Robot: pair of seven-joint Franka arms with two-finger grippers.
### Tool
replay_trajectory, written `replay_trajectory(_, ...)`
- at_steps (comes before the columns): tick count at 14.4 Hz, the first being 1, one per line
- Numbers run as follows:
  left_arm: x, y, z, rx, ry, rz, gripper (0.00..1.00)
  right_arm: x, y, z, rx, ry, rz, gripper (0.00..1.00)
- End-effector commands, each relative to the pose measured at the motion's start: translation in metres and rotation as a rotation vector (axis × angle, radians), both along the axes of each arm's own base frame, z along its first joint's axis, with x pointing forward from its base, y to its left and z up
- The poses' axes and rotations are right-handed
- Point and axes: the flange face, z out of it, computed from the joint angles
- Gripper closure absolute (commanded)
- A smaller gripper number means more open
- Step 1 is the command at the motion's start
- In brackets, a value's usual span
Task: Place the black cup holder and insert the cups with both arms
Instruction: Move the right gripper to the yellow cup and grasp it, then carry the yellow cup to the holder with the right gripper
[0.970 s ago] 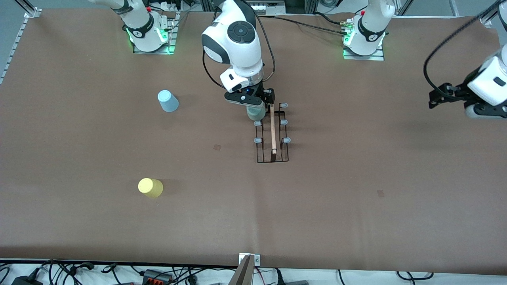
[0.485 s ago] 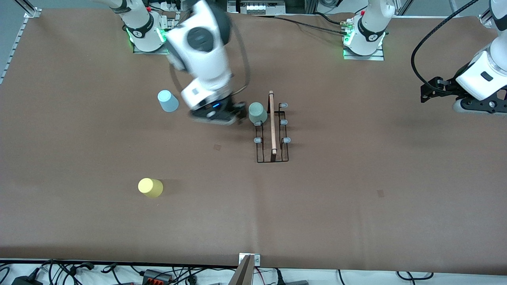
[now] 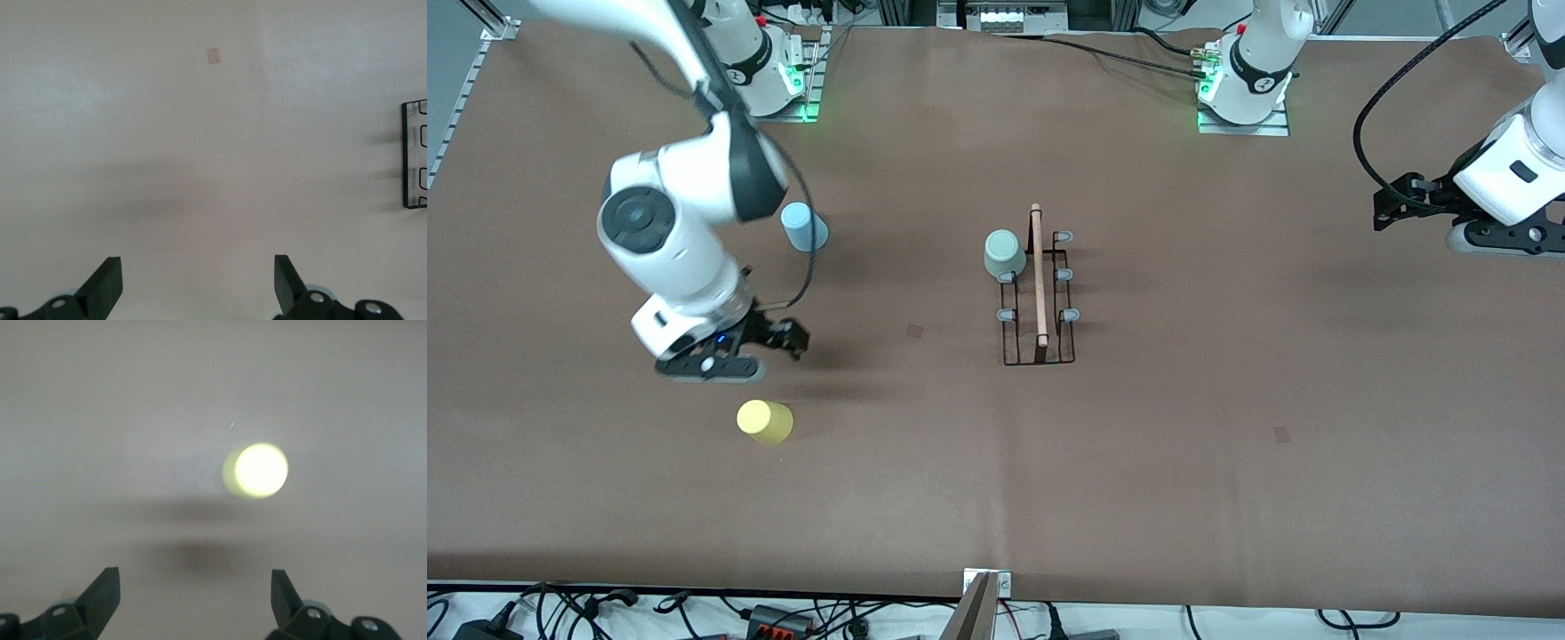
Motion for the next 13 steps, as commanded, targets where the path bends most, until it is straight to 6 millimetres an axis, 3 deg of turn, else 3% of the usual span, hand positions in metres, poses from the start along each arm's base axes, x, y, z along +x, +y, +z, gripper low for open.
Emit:
replay_trajectory(1, -0.007, 0.002, 0.005, -0.017, 0.002, -0.002, 0.00, 0.013, -0.003, -0.052, 0.009, -0.017, 0.045, 0.00)
replay_trajectory(3, -0.007, 0.003, 0.005, -0.017, 0.003, 0.000, 0.00, 0.025, -0.032, -0.075, 0.002, -0.033, 0.054, 0.00)
replay_trajectory(6, -0.007, 0.003, 0.003, -0.017, 0.006, 0.000, 0.00, 0.033, -0.065, -0.094, -0.001, -0.043, 0.086, 0.00)
replay_trajectory(13, -0.006, 0.003, 0.002, -0.017, 0.003, 0.000, 0.00, 0.042, -0.070, -0.115, 0.053, -0.115, 0.051, 0.00)
